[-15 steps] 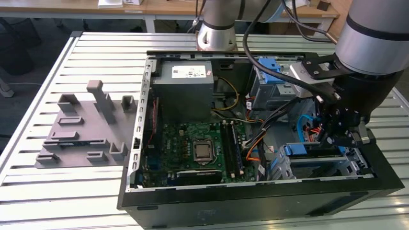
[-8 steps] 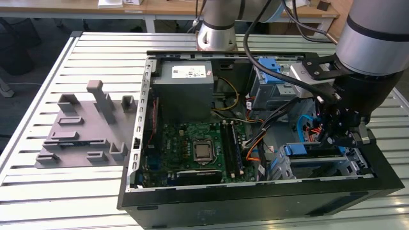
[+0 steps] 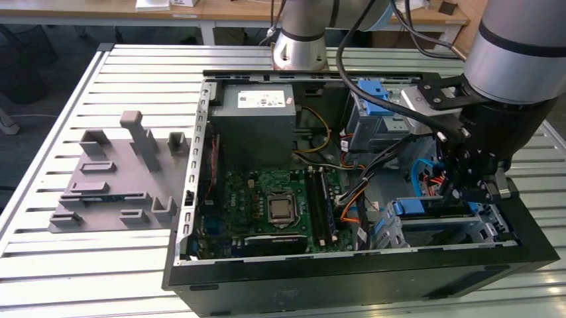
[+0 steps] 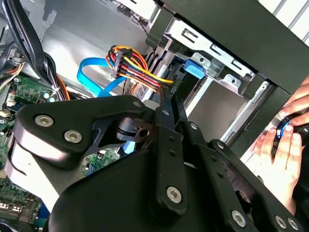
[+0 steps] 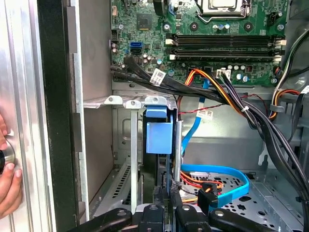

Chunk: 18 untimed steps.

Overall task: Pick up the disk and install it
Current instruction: 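Insert the first disk wire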

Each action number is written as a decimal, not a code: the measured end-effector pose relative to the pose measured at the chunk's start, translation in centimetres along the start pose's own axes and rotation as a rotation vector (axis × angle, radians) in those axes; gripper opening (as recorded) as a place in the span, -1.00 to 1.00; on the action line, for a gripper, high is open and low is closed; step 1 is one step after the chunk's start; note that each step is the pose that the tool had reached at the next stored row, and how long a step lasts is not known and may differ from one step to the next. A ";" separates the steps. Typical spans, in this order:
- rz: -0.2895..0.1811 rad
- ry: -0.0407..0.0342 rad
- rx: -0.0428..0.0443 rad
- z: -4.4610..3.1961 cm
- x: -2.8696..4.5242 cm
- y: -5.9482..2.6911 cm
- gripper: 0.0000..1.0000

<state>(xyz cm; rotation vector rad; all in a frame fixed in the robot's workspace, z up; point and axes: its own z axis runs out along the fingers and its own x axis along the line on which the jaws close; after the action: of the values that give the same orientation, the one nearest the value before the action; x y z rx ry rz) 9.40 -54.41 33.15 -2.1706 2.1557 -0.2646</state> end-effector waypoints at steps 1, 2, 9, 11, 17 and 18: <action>0.002 0.0003 -0.0001 0.00 0.00 0.00 -0.67; 0.002 0.0006 -0.0002 0.01 0.00 0.00 -0.67; 0.006 0.0011 -0.0004 0.16 -0.02 0.03 -0.67; 0.006 0.0009 -0.0005 0.22 -0.02 0.04 -0.67; 0.006 0.0008 -0.0006 0.46 -0.01 0.08 -0.67; 0.006 0.0008 -0.0005 0.52 -0.01 0.09 -0.67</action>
<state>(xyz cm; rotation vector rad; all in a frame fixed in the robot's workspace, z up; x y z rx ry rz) 9.40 -54.44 32.63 -2.1645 2.1625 -0.2646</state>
